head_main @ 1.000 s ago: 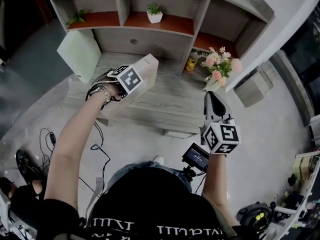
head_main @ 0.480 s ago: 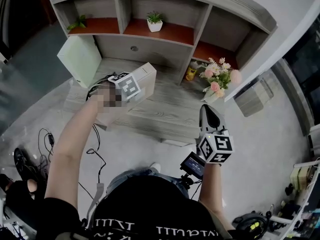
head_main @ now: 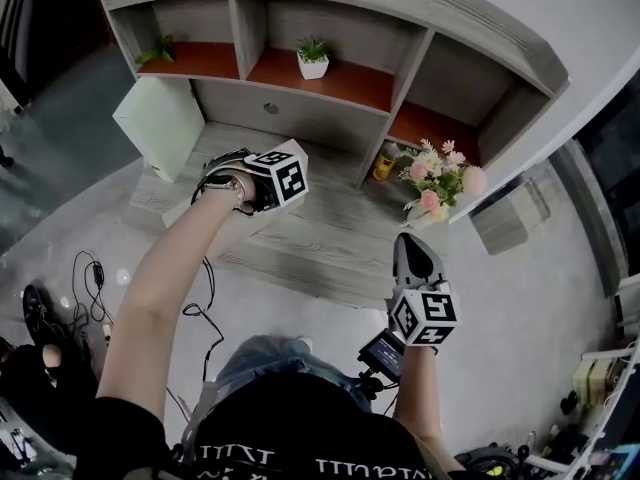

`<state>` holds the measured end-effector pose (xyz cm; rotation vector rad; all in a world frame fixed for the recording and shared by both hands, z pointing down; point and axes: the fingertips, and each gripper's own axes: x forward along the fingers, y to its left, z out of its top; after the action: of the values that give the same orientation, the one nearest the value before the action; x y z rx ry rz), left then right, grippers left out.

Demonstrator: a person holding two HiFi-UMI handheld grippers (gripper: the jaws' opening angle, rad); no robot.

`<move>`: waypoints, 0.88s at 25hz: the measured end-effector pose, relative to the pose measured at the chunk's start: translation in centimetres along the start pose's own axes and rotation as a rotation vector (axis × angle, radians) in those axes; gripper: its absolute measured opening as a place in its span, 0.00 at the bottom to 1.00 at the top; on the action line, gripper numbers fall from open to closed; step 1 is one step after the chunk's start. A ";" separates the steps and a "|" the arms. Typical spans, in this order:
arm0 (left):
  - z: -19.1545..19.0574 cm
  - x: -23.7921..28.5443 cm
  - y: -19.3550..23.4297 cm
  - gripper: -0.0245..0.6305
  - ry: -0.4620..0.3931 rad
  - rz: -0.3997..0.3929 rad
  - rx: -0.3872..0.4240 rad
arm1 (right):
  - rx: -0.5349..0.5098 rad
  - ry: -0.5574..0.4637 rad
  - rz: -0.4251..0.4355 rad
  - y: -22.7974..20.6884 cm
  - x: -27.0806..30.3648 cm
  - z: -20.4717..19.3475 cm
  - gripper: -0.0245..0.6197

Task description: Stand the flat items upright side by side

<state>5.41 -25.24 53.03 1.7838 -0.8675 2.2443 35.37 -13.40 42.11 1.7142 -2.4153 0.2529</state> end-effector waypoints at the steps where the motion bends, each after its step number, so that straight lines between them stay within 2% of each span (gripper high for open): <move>1: 0.0 0.0 0.1 0.63 0.005 -0.004 -0.005 | 0.002 0.002 0.003 -0.1 0.2 -0.1 0.06; 3: 0.1 -0.1 0.3 0.60 -0.011 -0.023 -0.014 | 0.011 0.006 0.009 -0.1 0.8 -0.3 0.06; 5: 0.3 -0.4 0.6 0.58 -0.065 -0.044 -0.035 | 0.014 0.009 0.023 0.4 1.5 -0.4 0.06; 16: -2.5 -3.4 4.6 0.53 -0.442 -0.089 -0.318 | -0.023 -0.004 0.090 5.6 6.4 2.6 0.06; 18: -3.1 -4.3 5.8 0.53 -0.520 -0.073 -0.361 | -0.038 -0.006 0.109 6.9 7.3 3.3 0.06; 22: -4.7 -6.1 8.5 0.53 -0.713 0.013 -0.470 | -0.054 -0.010 0.144 9.5 8.9 4.0 0.06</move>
<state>-0.67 -28.42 43.85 2.3107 -1.3678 1.2130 23.38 -19.44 39.89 1.5253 -2.5319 0.1953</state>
